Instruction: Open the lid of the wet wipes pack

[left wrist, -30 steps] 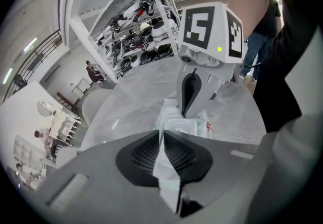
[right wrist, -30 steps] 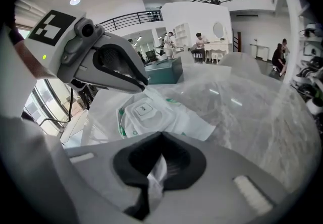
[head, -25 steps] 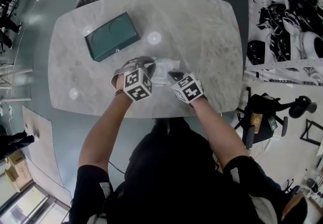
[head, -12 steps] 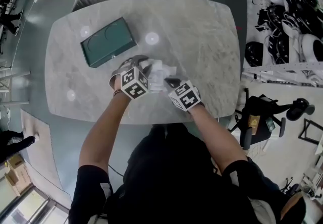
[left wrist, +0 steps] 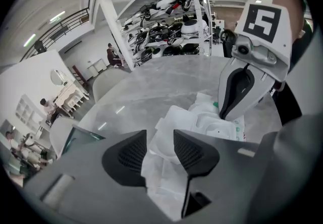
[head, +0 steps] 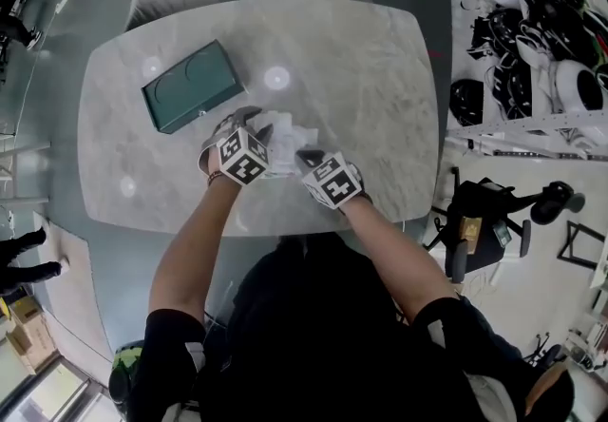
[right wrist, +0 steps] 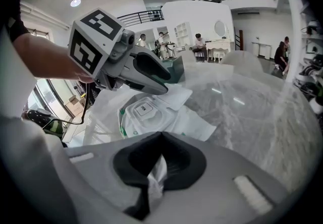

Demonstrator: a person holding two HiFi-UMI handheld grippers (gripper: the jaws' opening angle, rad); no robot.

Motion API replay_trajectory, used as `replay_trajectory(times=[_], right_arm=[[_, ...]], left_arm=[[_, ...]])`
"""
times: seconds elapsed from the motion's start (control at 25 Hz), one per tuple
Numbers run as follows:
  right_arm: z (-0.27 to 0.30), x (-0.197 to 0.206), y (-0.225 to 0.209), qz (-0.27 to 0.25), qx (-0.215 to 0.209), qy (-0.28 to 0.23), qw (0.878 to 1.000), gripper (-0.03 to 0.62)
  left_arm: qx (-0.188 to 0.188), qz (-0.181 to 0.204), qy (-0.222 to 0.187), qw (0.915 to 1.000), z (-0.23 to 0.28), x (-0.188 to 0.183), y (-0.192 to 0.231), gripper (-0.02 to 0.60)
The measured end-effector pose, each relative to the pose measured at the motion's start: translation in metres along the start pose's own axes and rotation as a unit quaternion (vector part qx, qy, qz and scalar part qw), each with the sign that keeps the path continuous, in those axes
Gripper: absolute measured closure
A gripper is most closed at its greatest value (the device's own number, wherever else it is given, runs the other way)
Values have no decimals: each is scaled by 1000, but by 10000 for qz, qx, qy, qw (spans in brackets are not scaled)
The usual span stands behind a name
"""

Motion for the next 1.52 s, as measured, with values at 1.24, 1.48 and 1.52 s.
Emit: replay_trajectory(times=[1.24, 1.48, 1.52], right_arm=[[-170, -81, 99, 789, 381, -2095, 9739, 592], [-209, -92, 119, 580, 615, -2542, 9634, 592], [-215, -94, 121, 533, 620, -2614, 9618, 592]], left_arm=[[-630, -2230, -3124, 9212, -260, 59, -47, 529], [-756, -2315, -3460, 9061, -291, 63, -52, 534], [-797, -2308, -3494, 9046, -297, 62, -54, 534]])
Point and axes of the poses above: the fingertips, and each gripper's own axes: z forward along the fingers, y to its left, x out of its underside, the point moved 5 cm from there along -z, backward along the fingers, and after that the axes turned 7 degrees about x, right-handed, at the moved point
